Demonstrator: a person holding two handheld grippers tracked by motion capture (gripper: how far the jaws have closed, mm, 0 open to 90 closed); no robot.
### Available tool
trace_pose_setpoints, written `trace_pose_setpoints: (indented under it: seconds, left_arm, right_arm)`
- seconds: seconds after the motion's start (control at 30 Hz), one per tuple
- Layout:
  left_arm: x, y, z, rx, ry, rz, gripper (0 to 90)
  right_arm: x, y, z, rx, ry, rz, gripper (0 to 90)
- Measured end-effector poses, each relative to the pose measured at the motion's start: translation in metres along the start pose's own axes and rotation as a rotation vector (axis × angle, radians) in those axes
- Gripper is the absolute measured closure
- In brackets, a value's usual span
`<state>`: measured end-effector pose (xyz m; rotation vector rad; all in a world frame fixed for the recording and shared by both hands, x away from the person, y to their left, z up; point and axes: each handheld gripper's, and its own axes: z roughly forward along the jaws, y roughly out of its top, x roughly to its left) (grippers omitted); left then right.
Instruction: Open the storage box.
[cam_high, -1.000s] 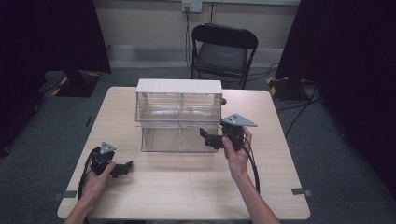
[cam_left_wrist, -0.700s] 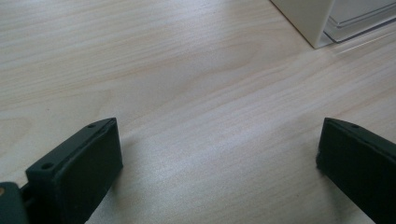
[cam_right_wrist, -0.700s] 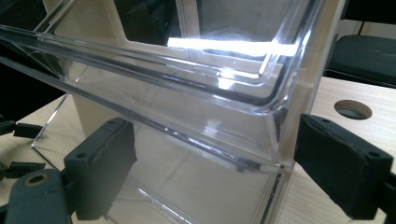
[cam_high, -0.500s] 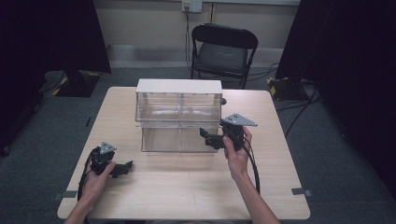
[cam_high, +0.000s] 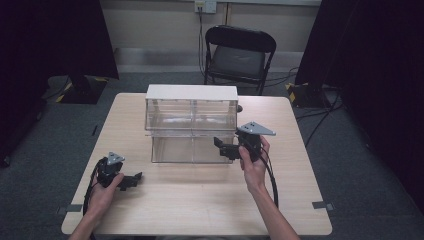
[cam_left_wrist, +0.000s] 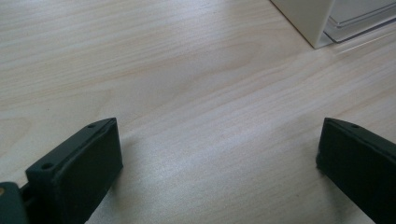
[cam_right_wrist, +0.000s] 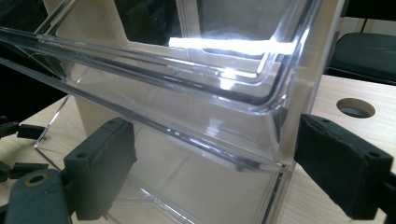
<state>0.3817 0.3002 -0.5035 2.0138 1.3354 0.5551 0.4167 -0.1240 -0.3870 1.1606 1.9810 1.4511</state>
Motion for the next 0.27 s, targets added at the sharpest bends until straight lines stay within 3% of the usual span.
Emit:
trace_pose_setpoints:
  seconds: [0.27]
  left_arm:
    - [0.0, 0.0, 0.0, -0.001, 0.0, -0.001, 0.0]
  right_arm:
    - [-0.0001, 0.0002, 0.0001, 0.001, 0.002, 0.0, 12.1]
